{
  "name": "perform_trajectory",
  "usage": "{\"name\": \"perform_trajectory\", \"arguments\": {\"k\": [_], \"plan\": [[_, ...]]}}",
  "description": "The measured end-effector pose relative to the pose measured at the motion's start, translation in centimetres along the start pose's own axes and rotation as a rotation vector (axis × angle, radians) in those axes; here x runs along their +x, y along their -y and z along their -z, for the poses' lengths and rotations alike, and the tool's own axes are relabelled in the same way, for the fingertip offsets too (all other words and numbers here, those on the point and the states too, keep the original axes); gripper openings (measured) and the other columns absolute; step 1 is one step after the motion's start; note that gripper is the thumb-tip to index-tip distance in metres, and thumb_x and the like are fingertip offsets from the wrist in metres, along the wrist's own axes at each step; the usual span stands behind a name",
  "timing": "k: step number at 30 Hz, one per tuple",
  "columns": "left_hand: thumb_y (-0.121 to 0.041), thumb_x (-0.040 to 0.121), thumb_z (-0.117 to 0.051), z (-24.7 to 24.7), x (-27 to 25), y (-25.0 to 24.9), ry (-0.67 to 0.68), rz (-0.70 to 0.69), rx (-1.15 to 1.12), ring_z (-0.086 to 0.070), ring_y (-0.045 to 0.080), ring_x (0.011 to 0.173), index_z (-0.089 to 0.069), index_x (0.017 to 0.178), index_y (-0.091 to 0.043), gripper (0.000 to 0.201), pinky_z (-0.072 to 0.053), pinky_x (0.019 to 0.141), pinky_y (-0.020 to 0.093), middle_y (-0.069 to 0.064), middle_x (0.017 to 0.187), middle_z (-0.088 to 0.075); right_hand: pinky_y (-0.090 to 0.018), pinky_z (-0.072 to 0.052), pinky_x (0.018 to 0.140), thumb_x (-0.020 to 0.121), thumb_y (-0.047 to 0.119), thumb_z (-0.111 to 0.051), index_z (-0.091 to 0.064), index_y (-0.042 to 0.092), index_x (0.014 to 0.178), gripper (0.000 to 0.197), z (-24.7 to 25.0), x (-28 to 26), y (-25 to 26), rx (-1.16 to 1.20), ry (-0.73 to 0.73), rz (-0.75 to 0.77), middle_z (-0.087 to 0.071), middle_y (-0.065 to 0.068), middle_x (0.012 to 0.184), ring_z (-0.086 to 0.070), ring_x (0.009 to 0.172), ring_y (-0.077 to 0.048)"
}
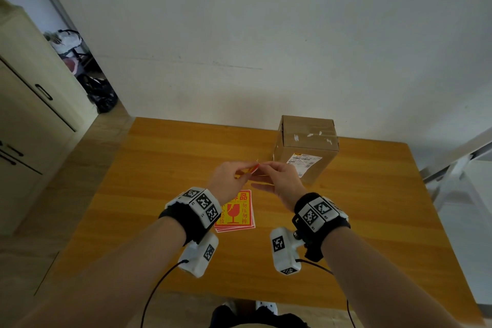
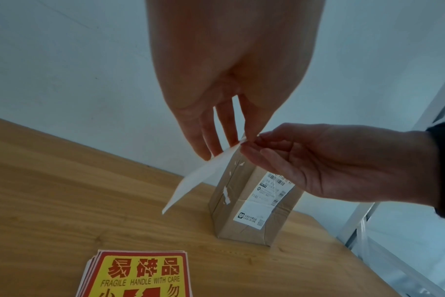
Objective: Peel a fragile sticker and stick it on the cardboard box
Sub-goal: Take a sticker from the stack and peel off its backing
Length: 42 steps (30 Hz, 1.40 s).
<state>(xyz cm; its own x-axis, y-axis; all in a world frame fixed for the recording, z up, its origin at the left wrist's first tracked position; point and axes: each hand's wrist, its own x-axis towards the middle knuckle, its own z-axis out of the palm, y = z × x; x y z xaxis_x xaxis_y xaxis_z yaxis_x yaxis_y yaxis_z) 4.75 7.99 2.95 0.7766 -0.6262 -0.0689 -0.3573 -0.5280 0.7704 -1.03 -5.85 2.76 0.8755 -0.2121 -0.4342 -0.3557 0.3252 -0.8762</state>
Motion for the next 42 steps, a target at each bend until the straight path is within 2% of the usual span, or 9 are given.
{"name": "perform_trajectory", "arguments": {"k": [8,14,17,22,27,30,32,38,42], "plan": [[-0.020,0.092,-0.054,0.1,0.1,-0.5,-0.002,0.020,-0.001,-0.063,0.017,0.107,-0.063,0.122,-0.015,0.032,-0.052,0.092,0.033,0.001,0.122,-0.067,-0.027,-0.061,0.067,0.093,0.012,-0.054,-0.068,0.008,0.086,0.016,0.4,0.1,-0.1,-0.021,0.002,0.011,-0.073,-0.009,0.086,-0.072,0.074,-0.014],[-0.023,0.089,-0.060,0.2,0.6,-0.8,-0.070,0.117,-0.150,-0.063,0.013,0.084,-0.071,0.103,-0.007,0.024,-0.047,0.069,0.013,0.010,0.101,-0.073,-0.027,-0.061,0.068,0.092,0.011,-0.056,-0.067,0.004,0.092,0.013,0.3,0.1,-0.1,-0.064,0.037,0.021,-0.071,-0.012,0.089,-0.071,0.080,-0.020],[-0.022,0.088,-0.063,0.2,0.7,-0.6,-0.098,0.189,-0.204,-0.061,0.011,0.076,-0.069,0.101,-0.005,0.022,-0.044,0.061,0.013,0.009,0.097,-0.072,-0.028,-0.061,0.071,0.091,0.013,-0.058,-0.068,0.003,0.095,0.014,0.2,0.2,-0.1,-0.093,0.047,0.033,-0.072,-0.013,0.089,-0.071,0.081,-0.021],[-0.018,0.088,-0.062,0.3,0.9,-0.3,-0.113,0.232,-0.255,-0.064,0.020,0.083,-0.067,0.101,-0.002,0.021,-0.045,0.062,0.016,0.013,0.098,-0.071,-0.027,-0.060,0.074,0.091,0.013,-0.059,-0.068,-0.002,0.100,0.020,0.1,0.7,-0.3,-0.120,0.041,0.031,-0.071,-0.011,0.087,-0.070,0.081,-0.017],[-0.013,0.088,-0.061,0.4,0.9,0.0,-0.135,0.274,-0.260,-0.061,0.018,0.080,-0.065,0.101,0.002,0.020,-0.047,0.064,0.016,0.016,0.098,-0.070,-0.030,-0.059,0.079,0.090,0.013,-0.061,-0.067,-0.002,0.099,0.019,-0.2,1.0,-0.6,-0.126,0.039,0.012,-0.072,-0.010,0.087,-0.070,0.081,-0.016],[-0.012,0.090,-0.058,0.6,1.0,0.4,-0.177,0.315,-0.279,-0.063,0.024,0.083,-0.064,0.102,0.003,0.020,-0.054,0.075,0.033,0.019,0.099,-0.069,-0.035,-0.058,0.084,0.091,0.011,-0.059,-0.066,0.002,0.092,0.012,-0.2,1.1,-1.0,-0.117,0.022,-0.005,-0.072,-0.012,0.091,-0.070,0.086,-0.020],[-0.010,0.091,-0.055,1.0,1.0,0.7,-0.207,0.351,-0.311,-0.064,0.026,0.085,-0.062,0.103,0.003,0.020,-0.055,0.084,0.041,0.020,0.102,-0.068,-0.031,-0.059,0.080,0.092,0.010,-0.057,-0.066,0.002,0.091,0.012,0.0,1.1,-1.3,-0.130,-0.001,-0.015,-0.072,-0.011,0.090,-0.069,0.085,-0.020],[-0.009,0.093,-0.051,1.9,0.7,1.8,-0.239,0.390,-0.295,-0.062,0.019,0.078,-0.061,0.103,0.001,0.016,-0.052,0.067,0.024,0.008,0.093,-0.063,-0.024,-0.059,0.071,0.092,0.009,-0.055,-0.064,-0.004,0.100,0.018,1.2,1.3,-3.0,-0.194,-0.065,-0.094,-0.071,-0.008,0.089,-0.069,0.080,-0.016],[-0.012,0.094,-0.050,2.5,0.5,2.8,-0.276,0.422,-0.245,-0.064,0.023,0.084,-0.059,0.103,-0.002,0.016,-0.057,0.076,0.036,0.011,0.100,-0.065,-0.026,-0.057,0.072,0.092,0.010,-0.055,-0.064,0.000,0.097,0.014,1.8,1.6,-4.5,-0.227,-0.101,-0.154,-0.071,-0.007,0.086,-0.068,0.078,-0.016]]}}
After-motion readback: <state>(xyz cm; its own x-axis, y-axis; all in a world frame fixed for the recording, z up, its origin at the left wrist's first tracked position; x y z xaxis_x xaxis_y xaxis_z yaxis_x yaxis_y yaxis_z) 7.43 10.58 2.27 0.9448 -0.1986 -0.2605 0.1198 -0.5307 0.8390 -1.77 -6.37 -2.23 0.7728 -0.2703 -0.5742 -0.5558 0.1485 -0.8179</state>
